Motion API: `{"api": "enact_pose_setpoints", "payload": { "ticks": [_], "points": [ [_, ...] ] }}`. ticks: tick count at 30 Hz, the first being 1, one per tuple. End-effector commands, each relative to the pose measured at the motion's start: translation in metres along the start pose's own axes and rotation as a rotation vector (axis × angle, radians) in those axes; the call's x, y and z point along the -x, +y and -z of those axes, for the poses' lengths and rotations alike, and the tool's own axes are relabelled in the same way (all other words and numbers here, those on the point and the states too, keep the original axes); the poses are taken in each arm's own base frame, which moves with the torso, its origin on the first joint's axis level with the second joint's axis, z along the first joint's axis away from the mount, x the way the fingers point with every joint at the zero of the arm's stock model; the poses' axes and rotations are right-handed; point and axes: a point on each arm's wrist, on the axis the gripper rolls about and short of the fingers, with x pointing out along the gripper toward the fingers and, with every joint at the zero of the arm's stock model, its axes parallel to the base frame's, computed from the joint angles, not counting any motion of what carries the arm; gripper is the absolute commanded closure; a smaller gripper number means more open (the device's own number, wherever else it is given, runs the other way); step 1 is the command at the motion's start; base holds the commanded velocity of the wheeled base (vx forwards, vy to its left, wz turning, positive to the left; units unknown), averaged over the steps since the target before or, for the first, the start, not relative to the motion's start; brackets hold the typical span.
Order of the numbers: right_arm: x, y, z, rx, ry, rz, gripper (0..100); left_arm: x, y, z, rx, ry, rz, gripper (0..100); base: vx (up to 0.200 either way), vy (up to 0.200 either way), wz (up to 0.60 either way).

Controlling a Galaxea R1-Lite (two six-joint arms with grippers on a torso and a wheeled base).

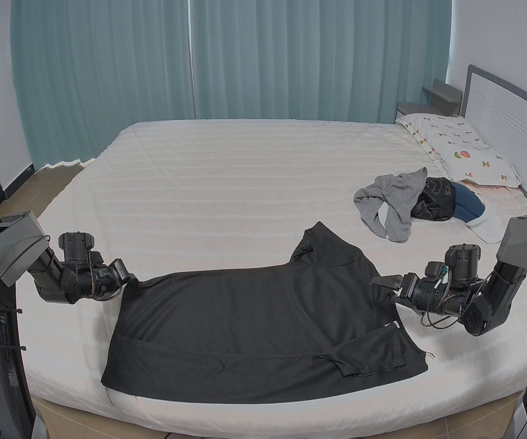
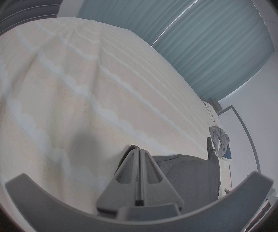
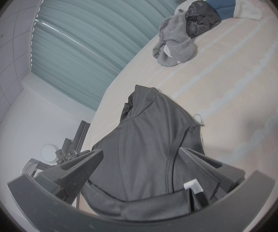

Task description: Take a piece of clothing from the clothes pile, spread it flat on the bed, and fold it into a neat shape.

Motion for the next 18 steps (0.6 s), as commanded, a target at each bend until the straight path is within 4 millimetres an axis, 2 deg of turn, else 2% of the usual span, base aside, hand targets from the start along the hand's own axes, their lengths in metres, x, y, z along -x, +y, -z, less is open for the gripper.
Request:
{"api": "enact_pose_setpoints", "payload": {
  "ticks": [1,6,12,18],
  "points": [
    [-0.045,0.003,-0.018,0.062,-0.040,0.038,0,0.014,-0.006,0.002,0.009,-0.056,-0.022,100,0.000,0.000,0.00],
    [-0.073,0.005,-0.037,0.109,-0.074,0.039,0,0.024,-0.016,-0.001,0.052,-0.086,-0.018,100,0.000,0.000,0.00],
    [-0.100,0.006,-0.065,0.150,-0.056,0.074,0,0.025,-0.016,-0.002,0.064,-0.086,-0.017,100,0.000,0.000,0.00],
    [-0.129,-0.001,-0.076,0.132,-0.049,0.163,0,0.023,-0.015,0.000,0.065,-0.082,-0.020,100,0.000,0.000,0.00]
  ]
}}
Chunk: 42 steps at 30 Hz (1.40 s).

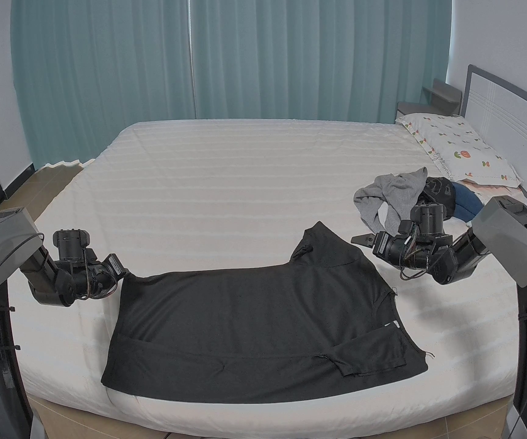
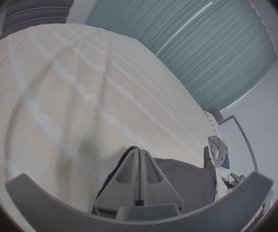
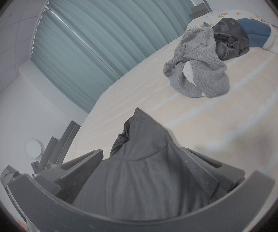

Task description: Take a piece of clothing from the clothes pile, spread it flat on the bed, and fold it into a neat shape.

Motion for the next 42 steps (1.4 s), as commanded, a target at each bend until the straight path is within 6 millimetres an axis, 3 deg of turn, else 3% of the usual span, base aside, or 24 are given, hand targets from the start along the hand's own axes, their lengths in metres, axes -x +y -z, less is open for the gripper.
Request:
{"api": "enact_pose_setpoints", "payload": {
  "ticks": [1,8,22,23,31,42],
  "points": [
    [-0.044,-0.017,0.002,0.001,0.031,0.090,0,0.003,-0.003,-0.001,0.006,-0.011,0.003,100,0.000,0.000,0.00],
    [-0.067,-0.023,0.002,-0.006,0.023,0.087,0,0.003,-0.001,-0.004,0.008,-0.018,0.002,100,0.000,0.000,0.00],
    [-0.071,-0.025,0.003,-0.005,0.017,0.080,0,0.002,-0.002,-0.006,0.006,-0.023,0.005,100,0.000,0.000,0.00],
    [-0.071,-0.025,0.003,-0.005,0.017,0.080,100,0.002,-0.002,-0.006,0.006,-0.023,0.005,100,0.000,0.000,0.00],
    [-0.068,-0.023,0.001,-0.010,0.017,0.082,100,0.003,-0.002,-0.007,0.005,-0.026,0.006,100,0.000,0.000,0.00],
    [-0.044,-0.017,-0.016,-0.065,-0.031,0.075,100,0.011,-0.007,-0.012,0.002,-0.054,0.002,100,0.000,0.000,0.00]
  ]
}}
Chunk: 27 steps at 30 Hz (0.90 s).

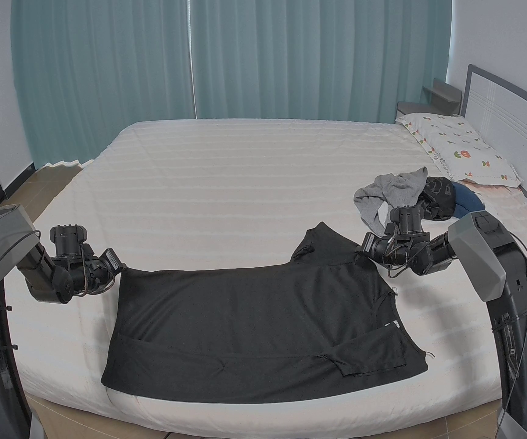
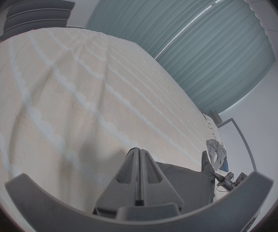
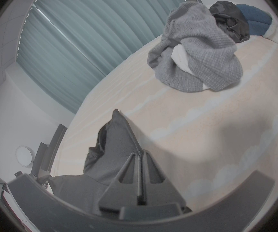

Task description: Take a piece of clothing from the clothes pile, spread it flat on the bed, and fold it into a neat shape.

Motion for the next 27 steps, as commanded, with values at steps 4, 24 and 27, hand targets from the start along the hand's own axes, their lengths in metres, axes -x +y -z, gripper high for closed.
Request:
{"api": "enact_pose_setpoints", "payload": {
  "ticks": [4,24,27],
  "points": [
    [0.018,0.003,-0.005,-0.036,-0.070,-0.003,100,0.009,-0.006,-0.008,-0.006,-0.043,-0.003,100,0.000,0.000,0.00],
    [0.027,0.001,-0.003,-0.024,-0.169,-0.057,100,0.009,-0.005,-0.014,-0.005,-0.062,-0.004,100,0.000,0.000,0.00],
    [0.029,0.000,-0.002,-0.026,-0.165,-0.052,100,0.009,-0.004,-0.014,-0.004,-0.063,-0.005,100,0.000,0.000,0.00]
  ]
}}
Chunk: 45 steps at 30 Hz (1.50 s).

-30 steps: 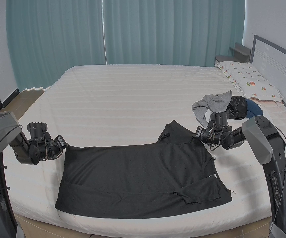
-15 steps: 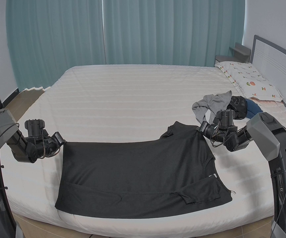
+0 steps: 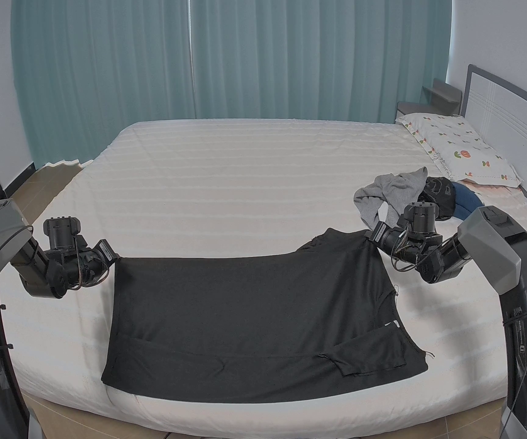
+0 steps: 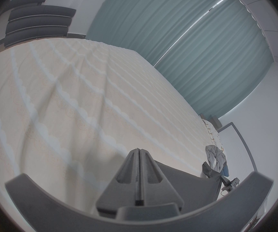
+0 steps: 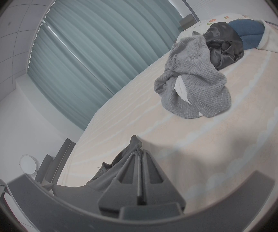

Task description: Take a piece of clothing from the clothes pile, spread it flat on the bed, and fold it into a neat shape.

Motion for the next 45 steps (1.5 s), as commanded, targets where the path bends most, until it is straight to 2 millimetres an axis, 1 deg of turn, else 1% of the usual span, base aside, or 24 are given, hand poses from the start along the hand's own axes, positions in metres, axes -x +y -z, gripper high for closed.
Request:
{"api": "enact_pose_setpoints", "payload": {
  "ticks": [1,3,4,6,9,12,16,20,24,28,34,35,37,39,41,43,44,45],
  "points": [
    [0.004,-0.002,0.003,-0.004,0.017,0.011,100,0.000,0.002,0.001,0.003,0.002,-0.004,100,0.000,0.000,0.00],
    [0.007,-0.002,0.004,-0.004,0.023,0.013,100,0.001,0.002,0.002,0.004,0.006,-0.007,100,0.000,0.000,0.00],
    [0.015,0.003,0.001,-0.007,0.034,0.006,100,0.004,0.000,0.001,0.003,0.002,-0.004,100,0.000,0.000,0.00],
    [0.022,0.006,0.000,-0.008,0.045,-0.002,100,0.009,-0.003,0.000,0.000,0.002,-0.002,100,0.000,0.000,0.00],
    [0.030,0.009,-0.002,-0.009,0.062,-0.007,100,0.014,-0.002,0.004,-0.001,0.011,-0.007,100,0.000,0.000,0.00],
    [0.041,0.008,-0.004,-0.016,0.078,-0.006,100,0.017,-0.003,0.004,-0.004,0.013,-0.007,100,0.000,0.000,0.00],
    [0.053,0.008,0.000,-0.020,0.117,-0.012,100,0.024,-0.007,0.002,-0.007,0.004,0.000,100,0.000,0.000,0.00],
    [0.061,0.007,0.002,-0.025,0.131,0.001,100,0.031,-0.011,0.003,-0.011,0.004,0.005,100,0.000,0.000,0.00],
    [0.067,0.005,0.003,-0.023,0.134,0.003,100,0.033,-0.011,0.003,-0.012,0.006,0.006,100,0.000,0.000,0.00],
    [0.072,0.001,0.010,-0.024,0.139,-0.006,100,0.034,-0.010,0.004,-0.012,0.009,0.002,100,0.000,0.000,0.00],
    [0.083,-0.003,0.016,-0.027,0.158,-0.007,100,0.041,-0.011,0.006,-0.012,0.015,0.000,100,0.000,0.000,0.00],
    [0.090,-0.001,0.018,-0.025,0.167,-0.015,100,0.044,-0.009,0.009,-0.032,0.025,-0.005,100,0.000,0.000,0.00],
    [0.094,-0.001,0.020,-0.026,0.176,-0.018,100,0.046,-0.008,0.012,-0.049,0.033,-0.010,100,0.000,0.000,0.00],
    [0.106,-0.001,0.024,-0.018,0.208,-0.021,100,0.050,-0.004,0.018,-0.090,0.055,-0.023,100,0.000,0.000,0.00],
    [0.113,-0.002,0.028,0.005,0.229,-0.023,100,0.053,-0.002,0.022,-0.100,0.066,-0.029,100,0.000,0.000,0.00],
    [0.114,-0.003,0.029,0.008,0.233,-0.023,100,0.054,-0.001,0.023,-0.102,0.070,-0.031,100,0.000,0.000,0.00],
    [0.124,-0.005,0.033,0.025,0.252,-0.010,100,0.058,0.000,0.027,-0.108,0.083,-0.037,100,0.000,0.000,0.00],
    [0.127,-0.005,0.034,0.031,0.261,-0.009,100,0.060,0.002,0.029,-0.114,0.090,-0.042,100,0.000,0.000,0.00]
  ]
}}
